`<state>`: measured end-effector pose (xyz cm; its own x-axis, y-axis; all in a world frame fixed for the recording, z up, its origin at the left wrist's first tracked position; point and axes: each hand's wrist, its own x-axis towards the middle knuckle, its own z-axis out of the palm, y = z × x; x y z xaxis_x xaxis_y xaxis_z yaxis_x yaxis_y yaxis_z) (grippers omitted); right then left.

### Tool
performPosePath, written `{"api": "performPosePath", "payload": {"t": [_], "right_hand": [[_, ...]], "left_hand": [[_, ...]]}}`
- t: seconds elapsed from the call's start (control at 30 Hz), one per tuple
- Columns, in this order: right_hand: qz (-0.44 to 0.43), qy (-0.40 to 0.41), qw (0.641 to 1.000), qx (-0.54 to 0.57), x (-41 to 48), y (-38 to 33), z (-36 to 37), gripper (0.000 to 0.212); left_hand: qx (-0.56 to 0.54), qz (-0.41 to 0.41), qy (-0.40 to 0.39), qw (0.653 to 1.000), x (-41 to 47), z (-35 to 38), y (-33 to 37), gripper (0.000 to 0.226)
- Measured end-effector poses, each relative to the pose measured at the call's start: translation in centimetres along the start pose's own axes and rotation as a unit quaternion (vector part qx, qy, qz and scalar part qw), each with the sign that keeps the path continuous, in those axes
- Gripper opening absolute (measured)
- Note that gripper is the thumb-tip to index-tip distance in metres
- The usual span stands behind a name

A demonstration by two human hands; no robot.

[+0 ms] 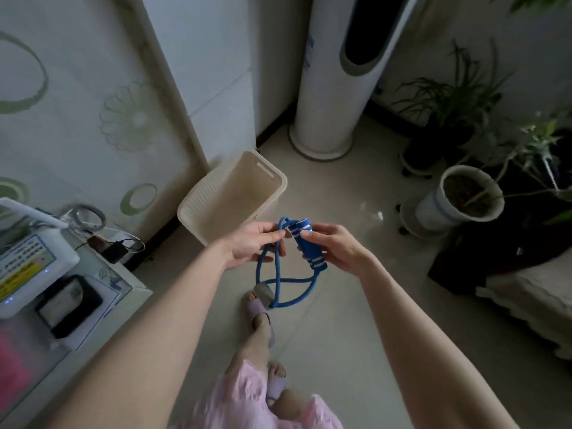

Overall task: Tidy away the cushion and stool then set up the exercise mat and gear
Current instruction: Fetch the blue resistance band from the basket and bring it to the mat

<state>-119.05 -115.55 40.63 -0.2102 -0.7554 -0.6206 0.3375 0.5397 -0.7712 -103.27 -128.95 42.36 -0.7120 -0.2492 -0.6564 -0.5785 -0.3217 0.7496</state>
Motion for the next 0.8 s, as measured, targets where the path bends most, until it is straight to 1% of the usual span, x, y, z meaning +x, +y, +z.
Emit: {"api": "performPosePath", "payload": {"t": [0.17,0.27,0.3,0.37,0.47,0.67,0.8], "right_hand": [[-0.003,0.061,0.997,0.044,-7.7,5.2,-0.4,0.037],[-0.003,0.086,0.994,0.064,-10.5,7.0,-0.2,0.043],[-0.011,0.109,0.991,0.077,-13.1,8.5,0.1,0.042],[-0.008,0.126,0.988,0.085,-14.9,9.9,0.4,0.033],[-0.019,0.180,0.977,0.113,-20.1,14.2,2.0,0.023],[-0.027,0.267,0.949,0.163,-29.0,23.3,7.3,0.021],[-0.025,0.304,0.931,0.202,-34.5,28.3,10.2,0.026]], "left_hand": [[0.046,-0.014,-0.047,0.998,-3.2,6.1,-2.2,0.020],[0.056,-0.014,-0.066,0.996,-4.2,7.8,-3.3,0.018],[0.076,-0.011,-0.084,0.993,-5.2,9.5,-3.9,0.018],[0.085,-0.006,-0.092,0.992,-5.9,10.4,-4.6,0.019],[0.131,-0.001,-0.141,0.981,-8.2,13.4,-6.9,0.020],[0.178,-0.013,-0.220,0.959,-13.7,18.5,-13.9,0.020],[0.202,-0.025,-0.253,0.946,-17.3,21.9,-18.0,0.019]]}}
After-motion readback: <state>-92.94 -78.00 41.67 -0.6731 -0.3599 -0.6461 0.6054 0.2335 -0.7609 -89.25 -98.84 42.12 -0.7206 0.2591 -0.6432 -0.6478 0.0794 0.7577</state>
